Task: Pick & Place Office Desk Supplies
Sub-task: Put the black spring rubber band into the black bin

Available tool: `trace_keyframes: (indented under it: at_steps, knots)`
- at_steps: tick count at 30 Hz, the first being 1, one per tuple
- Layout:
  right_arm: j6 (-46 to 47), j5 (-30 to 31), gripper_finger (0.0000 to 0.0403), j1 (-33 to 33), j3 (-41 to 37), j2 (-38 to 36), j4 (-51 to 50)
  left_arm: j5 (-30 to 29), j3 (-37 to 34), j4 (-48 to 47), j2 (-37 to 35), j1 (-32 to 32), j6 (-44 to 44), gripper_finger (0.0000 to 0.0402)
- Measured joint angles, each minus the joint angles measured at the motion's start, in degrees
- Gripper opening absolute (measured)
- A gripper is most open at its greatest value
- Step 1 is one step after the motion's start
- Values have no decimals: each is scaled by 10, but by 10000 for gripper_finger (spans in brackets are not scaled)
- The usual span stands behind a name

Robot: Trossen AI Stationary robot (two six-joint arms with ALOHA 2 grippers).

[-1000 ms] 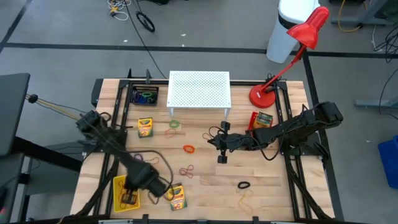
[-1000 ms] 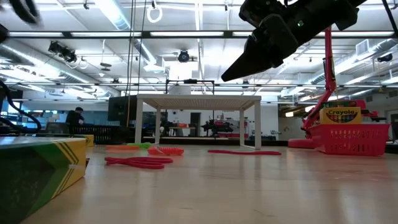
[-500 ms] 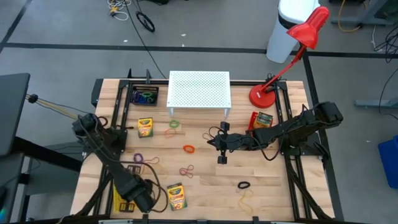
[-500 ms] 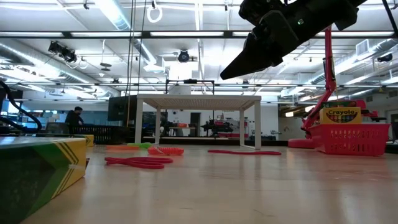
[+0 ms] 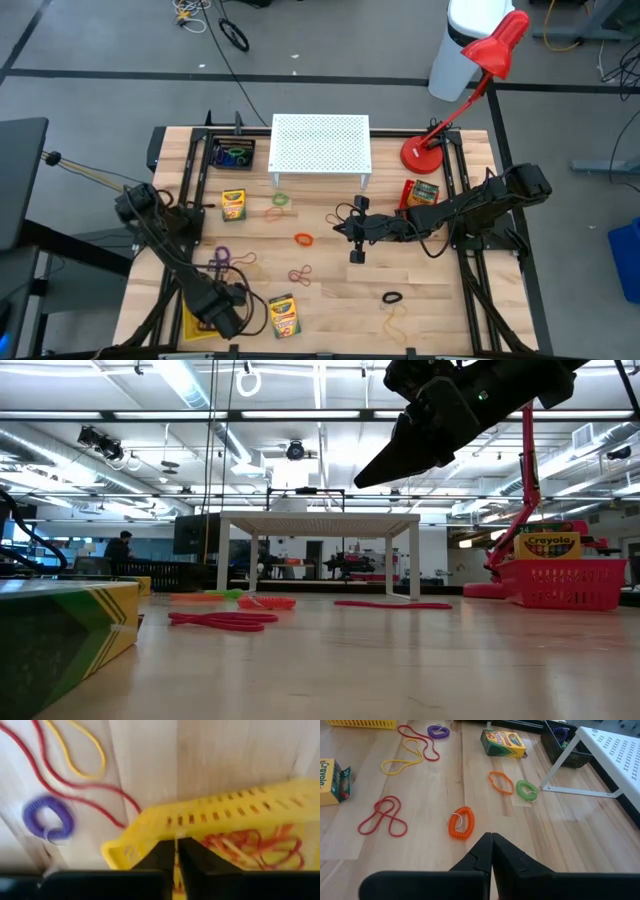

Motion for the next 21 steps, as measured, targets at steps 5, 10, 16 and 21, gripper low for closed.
trace_keyframes:
  at_steps: [5, 10, 16, 21]
  knots:
    - [0, 0, 17, 0, 0, 0, 0, -23, 0, 45, 0, -1, 12, 7]
    - [0, 0, 17, 0, 0, 0, 0, -36, 11, 63, 0, -5, 26, 6]
    - [0, 0, 17, 0, 0, 0, 0, -47, 51, 52, 0, -5, 34, 7]
    - [0, 0, 17, 0, 0, 0, 0, -67, 61, 58, -26, -4, 9, 7]
